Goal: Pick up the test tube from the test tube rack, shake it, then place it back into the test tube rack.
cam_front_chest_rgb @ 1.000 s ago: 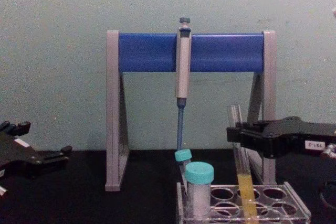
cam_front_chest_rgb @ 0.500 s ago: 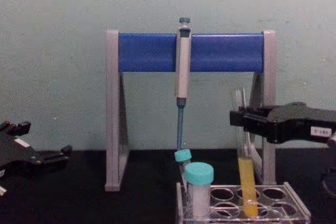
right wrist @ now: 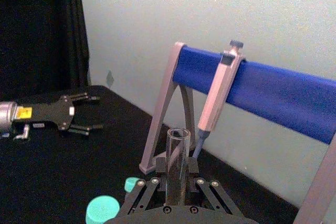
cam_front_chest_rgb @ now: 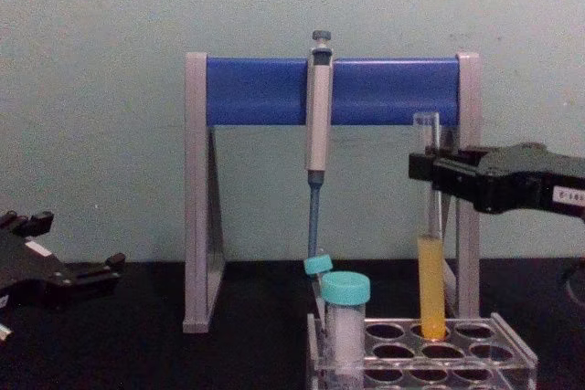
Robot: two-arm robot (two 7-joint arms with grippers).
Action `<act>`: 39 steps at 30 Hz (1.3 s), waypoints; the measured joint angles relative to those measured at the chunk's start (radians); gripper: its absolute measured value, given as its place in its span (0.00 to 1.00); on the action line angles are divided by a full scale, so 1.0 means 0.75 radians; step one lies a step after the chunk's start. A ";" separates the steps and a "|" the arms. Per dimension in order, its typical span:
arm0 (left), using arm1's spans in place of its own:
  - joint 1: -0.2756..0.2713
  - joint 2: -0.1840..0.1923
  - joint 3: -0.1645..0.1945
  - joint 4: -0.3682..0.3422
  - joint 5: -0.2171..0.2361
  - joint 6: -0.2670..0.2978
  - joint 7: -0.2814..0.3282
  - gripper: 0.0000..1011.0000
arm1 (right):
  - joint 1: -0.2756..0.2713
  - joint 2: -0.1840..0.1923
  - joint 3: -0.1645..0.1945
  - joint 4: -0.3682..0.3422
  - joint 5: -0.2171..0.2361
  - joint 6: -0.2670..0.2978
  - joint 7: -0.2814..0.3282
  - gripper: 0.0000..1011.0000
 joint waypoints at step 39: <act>0.000 0.000 0.000 0.000 0.000 0.000 0.000 0.99 | -0.071 -0.048 0.151 -0.082 -0.130 -0.161 -0.147 0.23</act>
